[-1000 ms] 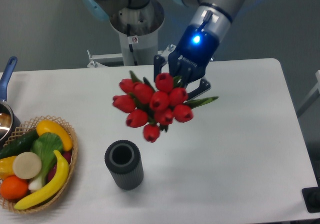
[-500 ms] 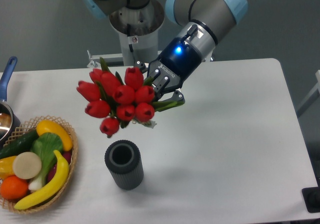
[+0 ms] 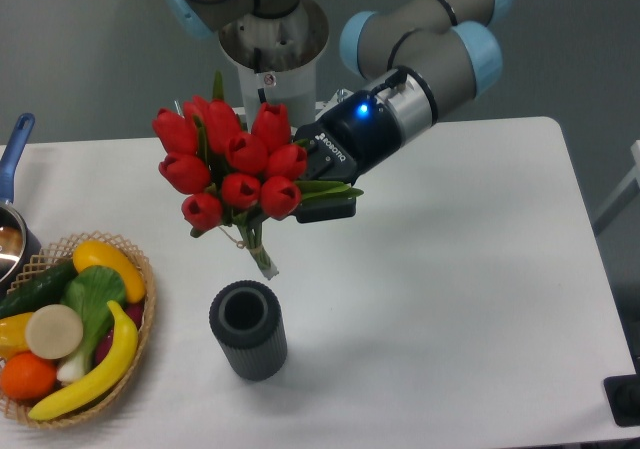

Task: Insert the flowers into the vase
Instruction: 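Carry the tulip bunch over the black vase, stems pointing down, then lower the tulip stems into the black vase opening, then hold the tulips steady inside the vase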

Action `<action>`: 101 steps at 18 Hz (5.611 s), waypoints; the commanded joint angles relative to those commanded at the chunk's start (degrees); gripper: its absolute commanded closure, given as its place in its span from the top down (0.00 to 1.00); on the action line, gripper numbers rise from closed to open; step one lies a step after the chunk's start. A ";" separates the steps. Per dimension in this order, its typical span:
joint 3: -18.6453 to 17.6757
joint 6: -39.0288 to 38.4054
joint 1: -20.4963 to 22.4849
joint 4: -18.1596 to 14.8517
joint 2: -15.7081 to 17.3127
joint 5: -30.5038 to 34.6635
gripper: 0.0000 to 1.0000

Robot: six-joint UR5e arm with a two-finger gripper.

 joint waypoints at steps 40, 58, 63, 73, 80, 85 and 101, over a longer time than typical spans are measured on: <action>-4.66 3.60 -1.85 -0.09 -8.52 -0.44 0.30; -5.09 6.59 -1.85 -0.09 -11.43 1.32 0.30; -5.98 7.56 -1.85 -0.09 -11.69 1.41 0.31; -6.59 9.93 -1.85 -0.09 -12.31 2.02 0.31; -6.59 9.93 -1.85 -0.09 -12.31 3.43 0.33; -6.68 10.02 -1.85 -0.17 -12.39 3.52 0.39; -7.21 11.60 -1.85 -0.09 -12.66 3.52 0.72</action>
